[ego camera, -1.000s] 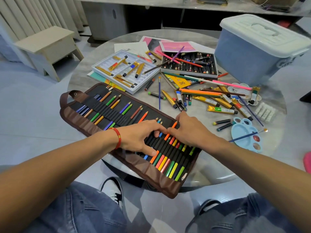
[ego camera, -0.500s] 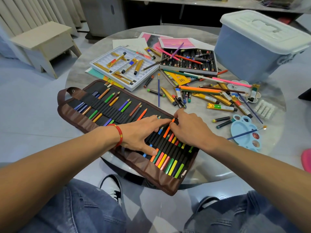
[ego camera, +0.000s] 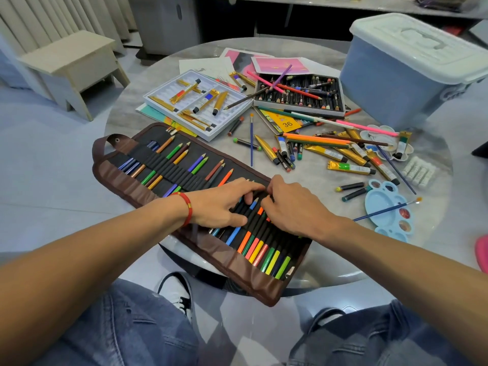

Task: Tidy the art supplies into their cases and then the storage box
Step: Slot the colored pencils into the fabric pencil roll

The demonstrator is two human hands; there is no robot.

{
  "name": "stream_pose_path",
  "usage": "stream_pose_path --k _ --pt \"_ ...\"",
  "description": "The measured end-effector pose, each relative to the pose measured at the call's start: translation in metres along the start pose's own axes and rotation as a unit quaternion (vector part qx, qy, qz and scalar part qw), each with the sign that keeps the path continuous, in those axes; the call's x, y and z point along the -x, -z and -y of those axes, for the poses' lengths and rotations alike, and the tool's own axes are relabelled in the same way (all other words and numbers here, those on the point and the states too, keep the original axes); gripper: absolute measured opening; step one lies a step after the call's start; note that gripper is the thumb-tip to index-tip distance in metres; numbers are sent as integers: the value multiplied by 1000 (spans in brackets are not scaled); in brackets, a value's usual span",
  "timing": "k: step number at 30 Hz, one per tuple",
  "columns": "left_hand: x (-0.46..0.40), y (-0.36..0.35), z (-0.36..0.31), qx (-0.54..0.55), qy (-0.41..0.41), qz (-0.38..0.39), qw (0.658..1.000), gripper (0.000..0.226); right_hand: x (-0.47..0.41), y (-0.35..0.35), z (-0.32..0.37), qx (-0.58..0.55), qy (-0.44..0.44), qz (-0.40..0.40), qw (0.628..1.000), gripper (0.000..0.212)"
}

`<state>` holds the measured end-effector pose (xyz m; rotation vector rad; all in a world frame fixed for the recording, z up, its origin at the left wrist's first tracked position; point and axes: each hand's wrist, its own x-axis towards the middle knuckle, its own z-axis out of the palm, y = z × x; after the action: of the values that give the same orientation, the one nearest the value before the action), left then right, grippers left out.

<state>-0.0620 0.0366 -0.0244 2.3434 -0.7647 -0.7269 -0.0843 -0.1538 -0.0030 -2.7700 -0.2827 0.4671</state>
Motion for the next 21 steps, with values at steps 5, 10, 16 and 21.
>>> stream_pose_path --k 5,10,16,21 --pt "-2 -3 -4 -17 -5 -19 1000 65 3 5 3 22 -7 35 999 30" --pt "-11 2 -8 -76 7 -20 997 58 -25 38 -33 76 -34 -104 991 22" --pt "-17 3 -17 -102 7 -94 990 40 -60 66 -116 109 -131 -200 965 18" --pt "-28 6 -23 -139 -17 -187 972 29 -76 84 -158 89 -180 -249 948 25"
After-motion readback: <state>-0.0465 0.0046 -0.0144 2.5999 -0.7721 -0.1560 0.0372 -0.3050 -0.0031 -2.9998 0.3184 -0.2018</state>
